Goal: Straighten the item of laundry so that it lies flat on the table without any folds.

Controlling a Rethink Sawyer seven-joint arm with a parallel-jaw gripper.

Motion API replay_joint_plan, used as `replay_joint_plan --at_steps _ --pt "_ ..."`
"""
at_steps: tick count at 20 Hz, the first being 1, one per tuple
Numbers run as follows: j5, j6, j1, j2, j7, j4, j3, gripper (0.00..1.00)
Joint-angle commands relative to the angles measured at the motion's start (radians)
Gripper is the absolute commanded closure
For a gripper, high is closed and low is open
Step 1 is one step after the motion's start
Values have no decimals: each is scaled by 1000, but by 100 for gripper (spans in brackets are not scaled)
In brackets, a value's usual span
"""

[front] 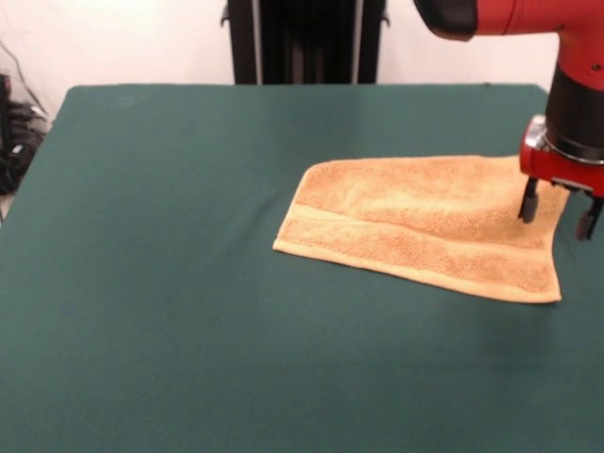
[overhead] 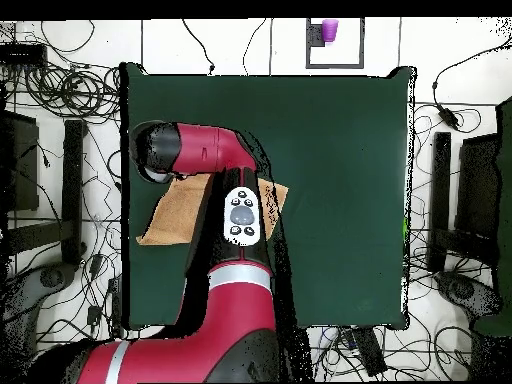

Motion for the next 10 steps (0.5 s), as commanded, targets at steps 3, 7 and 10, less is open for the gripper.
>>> replay_joint_plan --at_steps 3,7,10 --pt "-27 -65 4 112 100 132 48 0" --pt "-30 -85 0 135 92 128 52 0" --pt "-39 -95 2 160 89 116 47 0"
